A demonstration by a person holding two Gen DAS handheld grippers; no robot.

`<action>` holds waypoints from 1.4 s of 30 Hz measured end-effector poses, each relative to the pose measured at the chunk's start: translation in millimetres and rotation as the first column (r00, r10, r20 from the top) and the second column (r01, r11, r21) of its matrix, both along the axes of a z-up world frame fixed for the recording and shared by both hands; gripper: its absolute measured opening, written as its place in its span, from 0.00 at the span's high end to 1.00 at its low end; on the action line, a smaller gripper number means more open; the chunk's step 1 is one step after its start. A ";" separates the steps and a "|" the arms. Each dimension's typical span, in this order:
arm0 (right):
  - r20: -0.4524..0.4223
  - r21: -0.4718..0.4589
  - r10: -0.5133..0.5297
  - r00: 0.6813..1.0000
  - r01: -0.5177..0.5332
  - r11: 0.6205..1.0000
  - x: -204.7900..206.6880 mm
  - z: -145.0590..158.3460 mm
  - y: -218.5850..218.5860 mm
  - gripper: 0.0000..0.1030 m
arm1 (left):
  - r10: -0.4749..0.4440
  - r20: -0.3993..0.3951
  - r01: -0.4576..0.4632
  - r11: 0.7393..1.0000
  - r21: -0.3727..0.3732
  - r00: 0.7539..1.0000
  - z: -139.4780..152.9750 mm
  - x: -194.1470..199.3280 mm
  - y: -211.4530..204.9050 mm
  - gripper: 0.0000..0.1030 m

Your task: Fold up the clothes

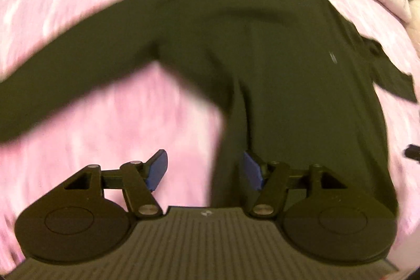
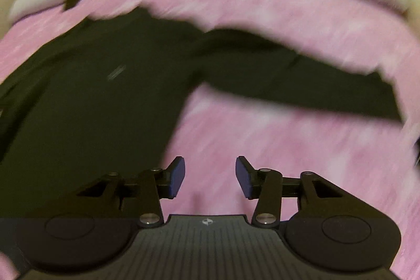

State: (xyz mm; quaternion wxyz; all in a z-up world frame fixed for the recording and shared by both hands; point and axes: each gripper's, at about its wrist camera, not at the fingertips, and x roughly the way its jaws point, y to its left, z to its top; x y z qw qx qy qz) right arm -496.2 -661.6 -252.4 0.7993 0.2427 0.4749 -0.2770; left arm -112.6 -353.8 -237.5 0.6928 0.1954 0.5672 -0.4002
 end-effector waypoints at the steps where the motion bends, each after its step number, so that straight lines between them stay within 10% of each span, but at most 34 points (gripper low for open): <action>1: -0.003 0.037 0.010 1.000 -0.010 0.999 -2.8 -0.3 16.8 0.55 | -0.009 -0.016 0.009 1.000 0.004 1.000 -1.0 -6.5 12.4 0.43; 9: -0.058 0.151 -0.032 0.998 0.040 0.988 -21.5 -3.4 102.9 0.52 | -0.164 -0.195 0.160 0.986 -0.040 0.967 -32.7 -35.0 70.7 0.57; 12: -0.086 0.144 -0.044 0.995 0.057 0.988 -28.7 -12.5 118.7 0.50 | -0.206 -0.234 0.195 0.978 -0.067 0.950 -34.5 -38.8 86.1 0.95; 23: -0.162 0.019 -0.060 0.985 0.064 0.998 -43.3 -7.8 150.1 0.44 | -0.002 -0.384 -0.045 0.993 -0.113 0.923 -35.1 -8.9 159.2 0.92; 28: -0.165 0.047 -0.047 0.985 0.055 0.997 -50.8 -25.3 150.3 0.44 | -0.037 -0.337 -0.003 0.993 -0.118 0.941 -45.3 -22.2 154.1 0.66; 31: -0.139 0.081 -0.029 0.990 0.040 0.996 -59.3 -35.7 150.3 0.46 | -0.069 -0.311 0.041 0.995 -0.096 0.948 -52.4 -34.3 153.6 0.68; 33: -0.110 0.104 -0.045 0.993 0.057 0.993 -66.3 -38.0 146.4 0.53 | -0.056 -0.324 0.029 0.996 -0.085 0.944 -51.3 -38.7 153.3 0.91; 35: -0.090 0.138 -0.070 0.993 0.082 0.987 -72.8 -36.5 139.8 0.90 | -0.042 -0.338 0.018 0.997 -0.074 0.940 -50.3 -43.2 153.0 0.91; 42: -0.112 0.138 -0.002 0.994 0.018 0.990 -90.9 9.6 140.9 0.96 | 0.006 -0.384 -0.021 0.999 -0.034 0.923 -46.8 -58.8 152.1 0.91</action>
